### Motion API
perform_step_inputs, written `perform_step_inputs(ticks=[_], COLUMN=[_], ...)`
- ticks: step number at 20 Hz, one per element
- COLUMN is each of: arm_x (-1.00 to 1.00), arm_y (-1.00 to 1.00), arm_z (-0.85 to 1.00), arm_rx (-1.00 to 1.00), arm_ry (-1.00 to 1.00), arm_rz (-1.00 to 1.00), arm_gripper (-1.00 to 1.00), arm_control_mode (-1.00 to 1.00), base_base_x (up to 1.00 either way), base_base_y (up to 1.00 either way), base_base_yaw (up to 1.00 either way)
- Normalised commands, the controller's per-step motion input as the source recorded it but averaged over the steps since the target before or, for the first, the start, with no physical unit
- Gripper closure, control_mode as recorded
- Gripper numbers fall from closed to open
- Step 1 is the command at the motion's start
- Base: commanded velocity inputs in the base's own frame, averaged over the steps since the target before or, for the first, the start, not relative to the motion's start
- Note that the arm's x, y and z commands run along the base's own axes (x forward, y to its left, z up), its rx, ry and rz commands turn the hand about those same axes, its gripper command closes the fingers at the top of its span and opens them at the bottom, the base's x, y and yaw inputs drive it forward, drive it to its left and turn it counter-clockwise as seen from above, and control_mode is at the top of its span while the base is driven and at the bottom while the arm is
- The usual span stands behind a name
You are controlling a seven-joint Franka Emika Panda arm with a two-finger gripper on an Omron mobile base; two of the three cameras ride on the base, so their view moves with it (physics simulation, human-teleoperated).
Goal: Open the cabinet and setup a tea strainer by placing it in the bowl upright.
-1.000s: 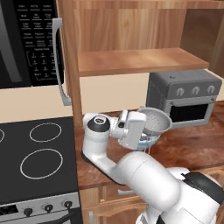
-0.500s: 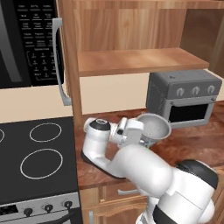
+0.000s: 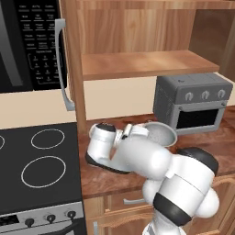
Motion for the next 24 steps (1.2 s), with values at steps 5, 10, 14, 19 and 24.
perform_step_inputs(ticks=[5,10,14,19,24], arm_x=[0.55,0.57,0.55,0.38,0.26], arm_y=[-0.08,0.0,0.0,0.0,0.0], arm_z=[-0.21,-0.05,-0.17,-0.34,-0.37], arm_rx=[0.0,0.0,0.0,-0.02,-0.01], arm_ry=[0.11,0.05,0.06,0.04,0.01], arm_rz=[-0.04,0.0,0.0,-0.01,-0.02], arm_gripper=[1.0,1.0,1.0,1.0,1.0], arm_control_mode=[-1.0,-1.0,-1.0,-1.0,-1.0], base_base_x=[0.0,0.0,0.0,0.0,0.0], base_base_y=[0.0,0.0,0.0,0.0,0.0], base_base_yaw=[0.0,0.0,0.0,0.0,0.0])
